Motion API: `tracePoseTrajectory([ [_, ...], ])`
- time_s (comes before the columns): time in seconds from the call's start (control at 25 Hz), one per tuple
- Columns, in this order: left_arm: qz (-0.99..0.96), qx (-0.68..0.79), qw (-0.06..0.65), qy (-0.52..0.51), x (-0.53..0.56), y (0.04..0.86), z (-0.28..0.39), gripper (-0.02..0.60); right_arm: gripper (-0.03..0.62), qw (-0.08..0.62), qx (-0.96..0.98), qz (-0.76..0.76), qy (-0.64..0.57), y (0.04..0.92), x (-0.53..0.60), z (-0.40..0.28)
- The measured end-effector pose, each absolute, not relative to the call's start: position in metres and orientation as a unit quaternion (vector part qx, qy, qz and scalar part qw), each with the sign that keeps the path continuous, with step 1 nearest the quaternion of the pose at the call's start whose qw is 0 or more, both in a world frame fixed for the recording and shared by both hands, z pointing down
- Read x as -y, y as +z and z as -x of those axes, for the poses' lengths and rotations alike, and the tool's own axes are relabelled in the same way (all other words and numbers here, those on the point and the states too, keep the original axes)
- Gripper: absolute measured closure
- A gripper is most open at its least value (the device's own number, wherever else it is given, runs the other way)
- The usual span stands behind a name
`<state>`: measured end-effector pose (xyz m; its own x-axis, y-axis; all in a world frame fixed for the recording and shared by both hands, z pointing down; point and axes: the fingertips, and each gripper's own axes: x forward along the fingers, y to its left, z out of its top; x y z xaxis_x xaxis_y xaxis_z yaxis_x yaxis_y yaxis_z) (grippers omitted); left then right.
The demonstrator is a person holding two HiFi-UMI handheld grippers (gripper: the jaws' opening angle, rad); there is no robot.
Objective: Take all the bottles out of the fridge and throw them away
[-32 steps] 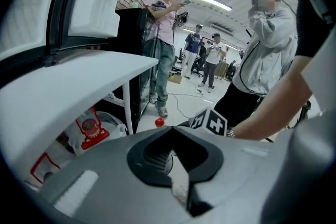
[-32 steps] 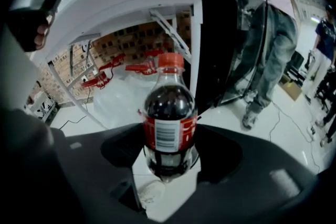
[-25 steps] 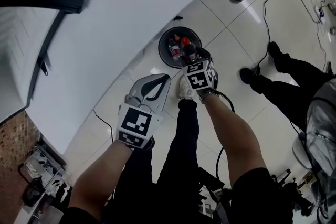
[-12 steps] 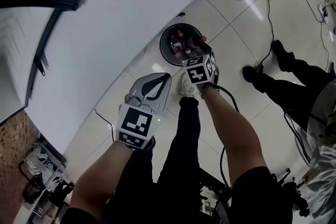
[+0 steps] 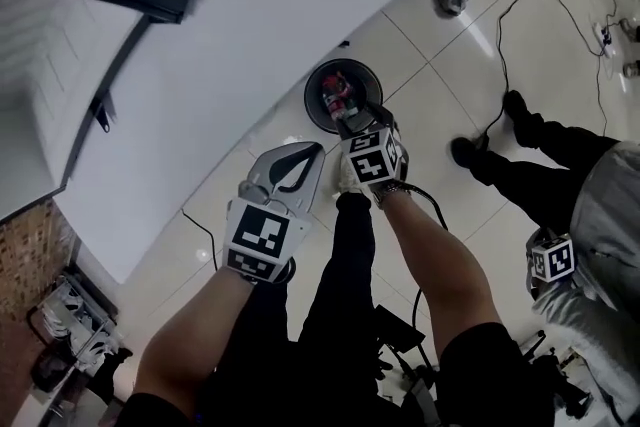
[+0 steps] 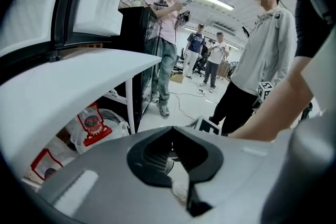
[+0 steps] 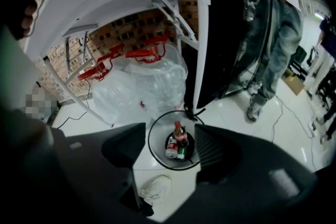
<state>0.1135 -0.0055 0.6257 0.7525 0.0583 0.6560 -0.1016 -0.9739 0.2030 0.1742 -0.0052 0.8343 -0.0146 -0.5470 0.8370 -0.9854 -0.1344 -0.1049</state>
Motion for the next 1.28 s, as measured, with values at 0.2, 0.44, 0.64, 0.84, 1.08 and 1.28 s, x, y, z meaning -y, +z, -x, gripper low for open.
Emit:
tracePoseTrajectory([
  [0.2,-0.932,0.018,0.11,0.345,0.009,0.609,-0.11,0.578,0.315,0.273,0.6,-0.643,0.389,0.811,0.003,-0.167],
  [0.44,-0.936,0.03,0.107,0.335,0.003,0.583,-0.096,0.578,0.326,0.266,0.614,-0.644,0.371,0.766,-0.001,-0.153],
  [0.64,-0.94,0.044,0.105,0.322,0.005,0.555,-0.087,0.578,0.343,0.264,0.623,-0.645,0.354,0.725,0.001,-0.144],
  [0.84,-0.947,0.059,0.099,0.301,0.003,0.524,-0.072,0.578,0.364,0.254,0.635,-0.654,0.324,0.673,0.003,-0.131],
  [1.08,-0.955,0.073,0.092,0.272,0.007,0.485,-0.063,0.578,0.381,0.238,0.655,-0.66,0.281,0.605,0.008,-0.117],
  [1.28,-0.961,0.087,0.082,0.249,0.015,0.455,-0.055,0.578,0.39,0.228,0.671,-0.661,0.246,0.552,0.016,-0.106],
])
